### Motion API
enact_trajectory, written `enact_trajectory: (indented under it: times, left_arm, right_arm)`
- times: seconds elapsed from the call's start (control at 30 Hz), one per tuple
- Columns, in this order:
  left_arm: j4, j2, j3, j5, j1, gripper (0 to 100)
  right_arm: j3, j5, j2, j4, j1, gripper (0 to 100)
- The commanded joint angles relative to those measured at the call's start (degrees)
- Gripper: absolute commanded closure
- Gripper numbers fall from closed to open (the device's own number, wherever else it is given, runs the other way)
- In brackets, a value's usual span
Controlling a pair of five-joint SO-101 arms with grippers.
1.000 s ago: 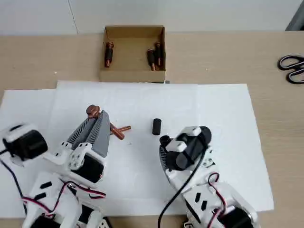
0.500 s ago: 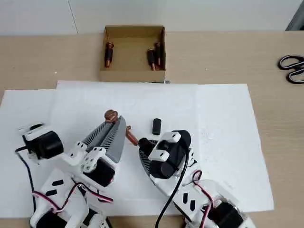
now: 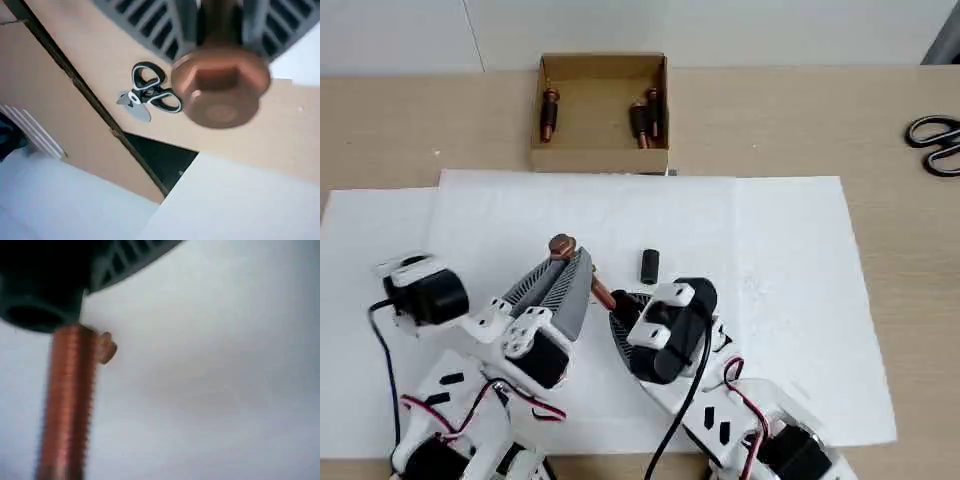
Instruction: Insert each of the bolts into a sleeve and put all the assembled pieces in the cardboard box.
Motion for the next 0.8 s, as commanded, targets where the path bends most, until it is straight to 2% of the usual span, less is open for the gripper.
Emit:
enact_trajectory:
  times: [0.0, 0.23, 0.57, 0.77]
  left_arm:
    - [-1.93, -0.79, -0.40, -0.09, 0.18, 99]
    - [-6.24, -0.53, 0.92, -0.18, 0.18, 99]
    - [-6.59, -0.53, 4.26, -0.35, 0.18, 99]
    - [-9.58, -0.53, 7.43, -3.16, 0.18, 99]
  right_arm:
    - [-3.08, 1.58, -0.40, -1.80, -0.40, 99.6]
    - [-3.08, 1.41, -0.40, -1.89, -0.40, 99.6]
    - [-3.78, 1.67, -0.40, -1.98, -0.40, 99.6]
    - [-3.96, 1.67, -0.40, -1.89, -0.40, 99.6]
